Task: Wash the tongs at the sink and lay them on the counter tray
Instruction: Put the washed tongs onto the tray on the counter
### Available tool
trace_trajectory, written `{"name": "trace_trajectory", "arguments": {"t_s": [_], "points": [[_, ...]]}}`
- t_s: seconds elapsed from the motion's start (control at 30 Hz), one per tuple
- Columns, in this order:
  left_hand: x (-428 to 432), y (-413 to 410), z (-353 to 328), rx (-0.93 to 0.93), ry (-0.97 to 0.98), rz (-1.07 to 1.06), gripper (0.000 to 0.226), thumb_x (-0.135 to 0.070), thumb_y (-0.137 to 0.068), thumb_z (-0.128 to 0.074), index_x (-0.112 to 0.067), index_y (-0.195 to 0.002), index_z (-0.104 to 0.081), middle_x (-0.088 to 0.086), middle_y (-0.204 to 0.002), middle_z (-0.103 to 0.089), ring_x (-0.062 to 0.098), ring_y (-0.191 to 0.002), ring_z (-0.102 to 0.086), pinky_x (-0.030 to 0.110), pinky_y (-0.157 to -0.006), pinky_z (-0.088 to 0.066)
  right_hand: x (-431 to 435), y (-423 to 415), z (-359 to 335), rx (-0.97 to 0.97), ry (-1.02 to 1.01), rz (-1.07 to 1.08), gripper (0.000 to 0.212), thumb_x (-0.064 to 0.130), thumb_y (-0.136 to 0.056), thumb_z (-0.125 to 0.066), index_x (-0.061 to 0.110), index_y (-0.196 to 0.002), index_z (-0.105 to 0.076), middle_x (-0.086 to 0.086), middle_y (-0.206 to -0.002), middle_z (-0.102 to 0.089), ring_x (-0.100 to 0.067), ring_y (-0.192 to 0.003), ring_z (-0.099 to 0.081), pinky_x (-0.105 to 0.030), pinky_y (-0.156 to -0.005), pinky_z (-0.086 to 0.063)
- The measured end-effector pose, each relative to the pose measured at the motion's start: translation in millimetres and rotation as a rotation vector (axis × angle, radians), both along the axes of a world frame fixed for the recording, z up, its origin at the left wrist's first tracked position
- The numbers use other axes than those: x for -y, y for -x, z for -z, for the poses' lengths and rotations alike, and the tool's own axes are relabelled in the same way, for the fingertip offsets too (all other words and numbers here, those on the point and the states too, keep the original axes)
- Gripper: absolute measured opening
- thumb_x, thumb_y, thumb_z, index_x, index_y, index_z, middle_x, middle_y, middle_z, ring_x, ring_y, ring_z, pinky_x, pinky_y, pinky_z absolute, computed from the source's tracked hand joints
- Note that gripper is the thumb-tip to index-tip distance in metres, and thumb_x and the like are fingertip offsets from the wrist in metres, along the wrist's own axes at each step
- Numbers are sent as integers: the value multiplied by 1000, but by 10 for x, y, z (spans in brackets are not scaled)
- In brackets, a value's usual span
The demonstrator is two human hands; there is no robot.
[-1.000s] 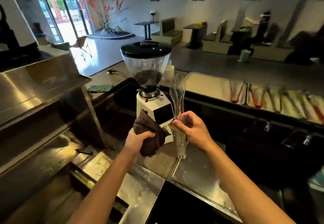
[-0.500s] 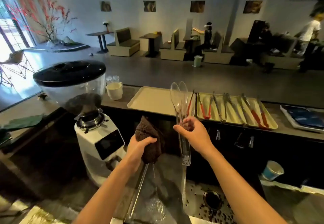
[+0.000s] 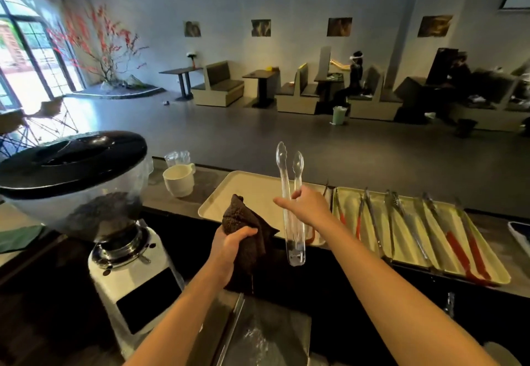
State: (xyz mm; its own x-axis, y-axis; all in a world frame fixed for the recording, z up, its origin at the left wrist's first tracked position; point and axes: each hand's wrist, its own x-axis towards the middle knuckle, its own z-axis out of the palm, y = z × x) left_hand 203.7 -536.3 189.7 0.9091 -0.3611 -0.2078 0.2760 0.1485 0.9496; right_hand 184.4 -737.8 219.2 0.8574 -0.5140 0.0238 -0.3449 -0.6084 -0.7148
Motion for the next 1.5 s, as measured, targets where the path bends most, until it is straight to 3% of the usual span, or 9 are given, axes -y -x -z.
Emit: {"name": "trace_trajectory", "arguments": {"t_s": [0.13, 0.3, 0.53, 0.93, 1.1, 1.2, 1.27, 1.37, 1.5], "points": [[122, -155, 87, -30, 12, -18, 20, 0, -81, -69, -9, -98, -68, 5, -80, -77, 29, -85, -71, 38, -75, -57, 157, -470, 47, -108, 165, -19, 49, 59, -88, -66, 13, -82, -50, 1, -72, -56, -11, -62, -52, -26, -53, -36], [210, -264, 229, -63, 21, -26, 19, 4, -82, -66, -13, -90, -70, 6, -78, -77, 23, -77, -72, 34, -71, -56, 270, -924, 245, -190, 323, -56, 49, 56, -91, -62, 18, -68, -43, 4, -65, -48, -19, -73, -56, -31, -66, -41], [228, -310, 392, -121, -4, -58, 19, 4, -80, -68, -9, -94, -72, 9, -79, -76, 23, -71, -73, 31, -63, -56, 362, -1262, 513, -195, 388, -22, 36, 48, -86, -68, 13, -91, -60, 0, -80, -65, -21, -82, -66, -32, -72, -48], [150, -201, 455, -160, 13, -31, 19, 5, -83, -64, -8, -95, -67, 2, -69, -75, 24, -74, -70, 32, -62, -57, 281, -1300, 759, -205, 507, 36, 62, 65, -91, -54, 6, -107, -64, -8, -96, -68, -24, -90, -66, -30, -65, -45], [30, -141, 498, -167, 15, -51, 18, 7, -83, -64, -8, -93, -65, 2, -66, -74, 20, -64, -70, 27, -52, -58, 169, -1170, 599, -161, 618, 125, 75, 68, -95, -41, 5, -131, -56, -19, -131, -57, -29, -112, -60, -36, -82, -49], [-128, -74, 555, -184, 8, -83, 22, 7, -80, -67, -8, -96, -67, 12, -83, -74, 22, -71, -71, 29, -57, -58, 17, -990, 500, -58, 588, 110, 66, 61, -96, -45, 8, -135, -54, -17, -134, -54, -32, -122, -55, -42, -90, -49], [-271, -18, 600, -188, 11, -106, 26, 7, -79, -68, -5, -102, -66, 16, -92, -72, 25, -79, -71, 33, -66, -60, -130, -856, 475, -43, 519, 45, 56, 56, -97, -45, 11, -128, -57, -11, -126, -60, -29, -113, -59, -40, -83, -49], [-520, 74, 650, -208, 24, -129, 30, 6, -78, -69, -7, -104, -63, 21, -102, -70, 36, -93, -68, 49, -86, -57, -439, -623, 463, -16, 402, -56, 35, 54, -97, -47, 20, -97, -56, 2, -93, -63, -17, -79, -58, -31, -61, -39], [-915, 238, 685, -197, 3, -186, 32, 5, -79, -68, -7, -108, -62, 14, -92, -71, 34, -90, -68, 48, -85, -56, -971, -303, 515, 78, 237, -177, 32, 53, -96, -52, 24, -82, -52, 6, -76, -59, -14, -68, -53, -31, -54, -34]]}}
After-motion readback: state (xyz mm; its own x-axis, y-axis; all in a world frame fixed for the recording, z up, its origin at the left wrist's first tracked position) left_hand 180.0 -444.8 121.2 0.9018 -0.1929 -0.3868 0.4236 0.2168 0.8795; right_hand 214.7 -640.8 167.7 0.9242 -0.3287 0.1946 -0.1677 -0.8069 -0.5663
